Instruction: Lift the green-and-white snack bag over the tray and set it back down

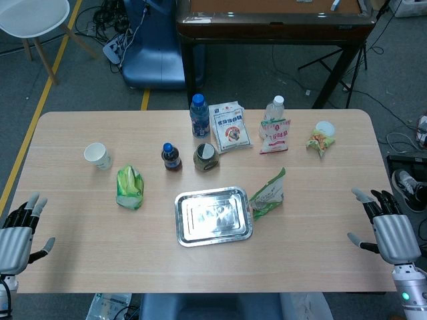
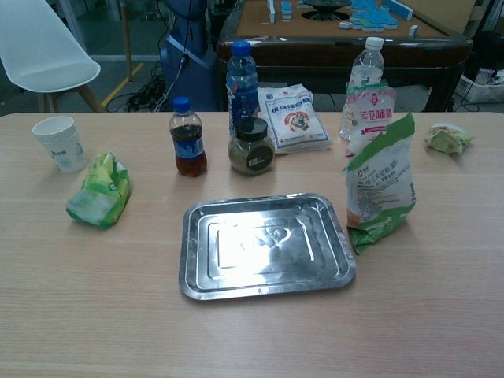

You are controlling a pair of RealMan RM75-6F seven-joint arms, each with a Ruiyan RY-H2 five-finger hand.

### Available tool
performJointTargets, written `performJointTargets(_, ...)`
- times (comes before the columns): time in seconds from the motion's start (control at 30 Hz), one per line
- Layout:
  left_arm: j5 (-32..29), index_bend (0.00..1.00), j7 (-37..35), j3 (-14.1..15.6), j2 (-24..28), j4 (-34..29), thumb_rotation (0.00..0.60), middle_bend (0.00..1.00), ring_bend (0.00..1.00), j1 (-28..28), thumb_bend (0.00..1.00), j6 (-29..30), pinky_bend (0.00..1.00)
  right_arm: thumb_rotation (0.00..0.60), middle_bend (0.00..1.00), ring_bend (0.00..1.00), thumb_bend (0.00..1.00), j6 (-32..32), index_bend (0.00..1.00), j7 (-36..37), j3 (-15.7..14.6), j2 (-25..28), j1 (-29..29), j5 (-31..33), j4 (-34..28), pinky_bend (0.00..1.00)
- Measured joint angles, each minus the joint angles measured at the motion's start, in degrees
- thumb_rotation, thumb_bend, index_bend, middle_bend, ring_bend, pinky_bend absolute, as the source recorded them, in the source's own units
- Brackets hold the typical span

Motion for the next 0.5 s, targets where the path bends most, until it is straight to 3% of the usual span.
performJointTargets(0.5, 0.22, 0.05, -0.06, 0.47, -0.16, -0.17, 0.6, 0.0, 0.08, 0.61, 0.26, 0.46, 0.12, 0.6, 0.27, 0.13, 0.14, -5.29, 0.12, 4.46, 0.91, 0.37, 3.82, -0.06, 0.98, 0.09)
